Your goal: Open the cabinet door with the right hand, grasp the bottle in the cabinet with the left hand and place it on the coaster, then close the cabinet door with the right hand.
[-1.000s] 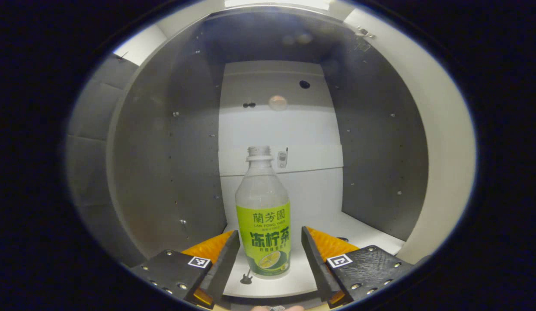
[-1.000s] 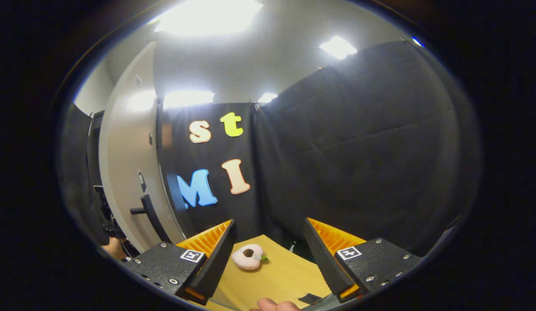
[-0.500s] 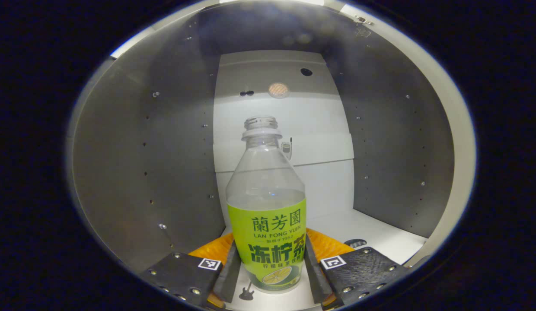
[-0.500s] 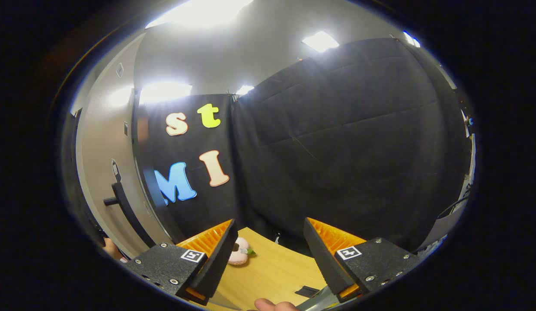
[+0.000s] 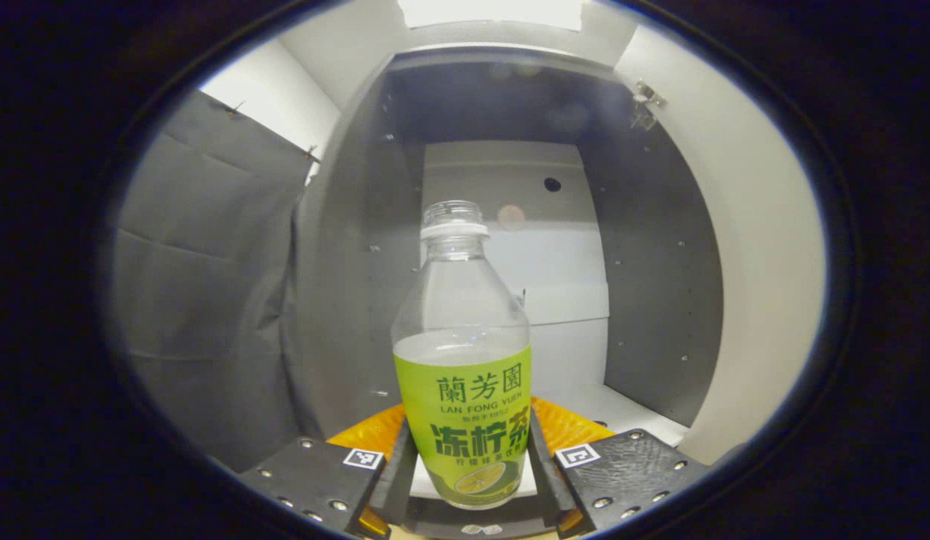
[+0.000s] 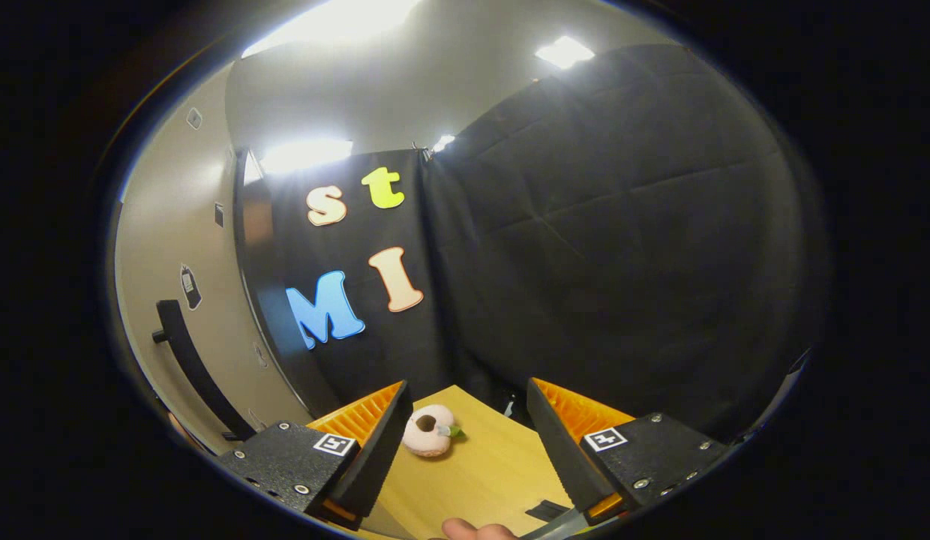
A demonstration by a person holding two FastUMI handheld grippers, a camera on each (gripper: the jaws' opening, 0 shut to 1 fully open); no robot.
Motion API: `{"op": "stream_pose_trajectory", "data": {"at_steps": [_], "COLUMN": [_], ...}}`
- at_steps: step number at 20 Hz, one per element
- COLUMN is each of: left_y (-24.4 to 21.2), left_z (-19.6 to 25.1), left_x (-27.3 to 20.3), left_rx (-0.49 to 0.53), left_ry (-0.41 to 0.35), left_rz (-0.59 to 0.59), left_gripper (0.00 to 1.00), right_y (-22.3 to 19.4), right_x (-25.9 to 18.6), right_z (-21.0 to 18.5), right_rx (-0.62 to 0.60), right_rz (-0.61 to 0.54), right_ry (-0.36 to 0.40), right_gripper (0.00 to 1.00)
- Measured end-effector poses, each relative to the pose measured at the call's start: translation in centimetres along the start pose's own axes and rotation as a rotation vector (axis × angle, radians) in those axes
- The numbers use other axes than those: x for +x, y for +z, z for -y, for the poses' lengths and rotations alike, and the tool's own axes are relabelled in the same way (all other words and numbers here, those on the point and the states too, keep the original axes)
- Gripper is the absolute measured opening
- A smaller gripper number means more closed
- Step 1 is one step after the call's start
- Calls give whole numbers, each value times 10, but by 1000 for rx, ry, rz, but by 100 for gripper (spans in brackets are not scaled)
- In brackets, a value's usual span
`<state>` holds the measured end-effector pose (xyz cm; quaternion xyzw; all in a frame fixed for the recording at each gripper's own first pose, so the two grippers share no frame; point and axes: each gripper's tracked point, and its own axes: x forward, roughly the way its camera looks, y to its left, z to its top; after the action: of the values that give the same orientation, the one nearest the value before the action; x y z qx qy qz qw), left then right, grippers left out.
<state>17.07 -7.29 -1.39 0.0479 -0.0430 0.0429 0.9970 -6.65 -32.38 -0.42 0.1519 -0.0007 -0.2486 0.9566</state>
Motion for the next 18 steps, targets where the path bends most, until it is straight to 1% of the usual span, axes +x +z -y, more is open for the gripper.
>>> {"op": "stream_pose_trajectory", "data": {"at_steps": [1, 4, 5, 6, 7, 8, 9, 10, 11, 13, 15, 18], "left_y": [8, 29, 35, 38, 41, 43, 44, 45, 46, 49, 43, 28], "left_z": [-4, -16, -20, -24, -27, -32, -35, -37, -39, -40, -44, -49], "left_x": [-16, -65, -82, -96, -112, -131, -146, -161, -176, -196, -224, -252], "left_rx": [1, 15, 28, 38, 45, 53, 63, 74, 85, 101, 116, 112], "left_ry": [26, 84, 107, 126, 145, 163, 180, 195, 212, 238, 260, 279], "left_rz": [4, 23, 26, 27, 29, 29, 27, 26, 29, 35, 32, 21], "left_gripper": [72, 72, 63, 64, 72, 72, 63, 72, 68, 68, 68, 68], "right_y": [-1, -1, -1, -2, -2, -3, -4, -5, -5, -8, -14, -26], "right_x": [6, 18, 22, 24, 26, 27, 27, 27, 27, 30, 29, 28], "right_z": [0, 3, 4, 4, 4, 4, 4, 5, 4, 7, 3, -7], "right_rx": [-7, -68, -91, -114, -133, -143, -151, -154, -157, -182, -219, -237], "right_rz": [-16, -37, -40, -43, -46, -48, -50, -49, -48, -51, -49, -50], "right_ry": [31, 122, 148, 177, 210, 236, 259, 277, 295, 307, 331, 356], "right_gripper": [95, 95, 90, 95, 95, 95, 95, 95, 95, 95, 95, 95]}}
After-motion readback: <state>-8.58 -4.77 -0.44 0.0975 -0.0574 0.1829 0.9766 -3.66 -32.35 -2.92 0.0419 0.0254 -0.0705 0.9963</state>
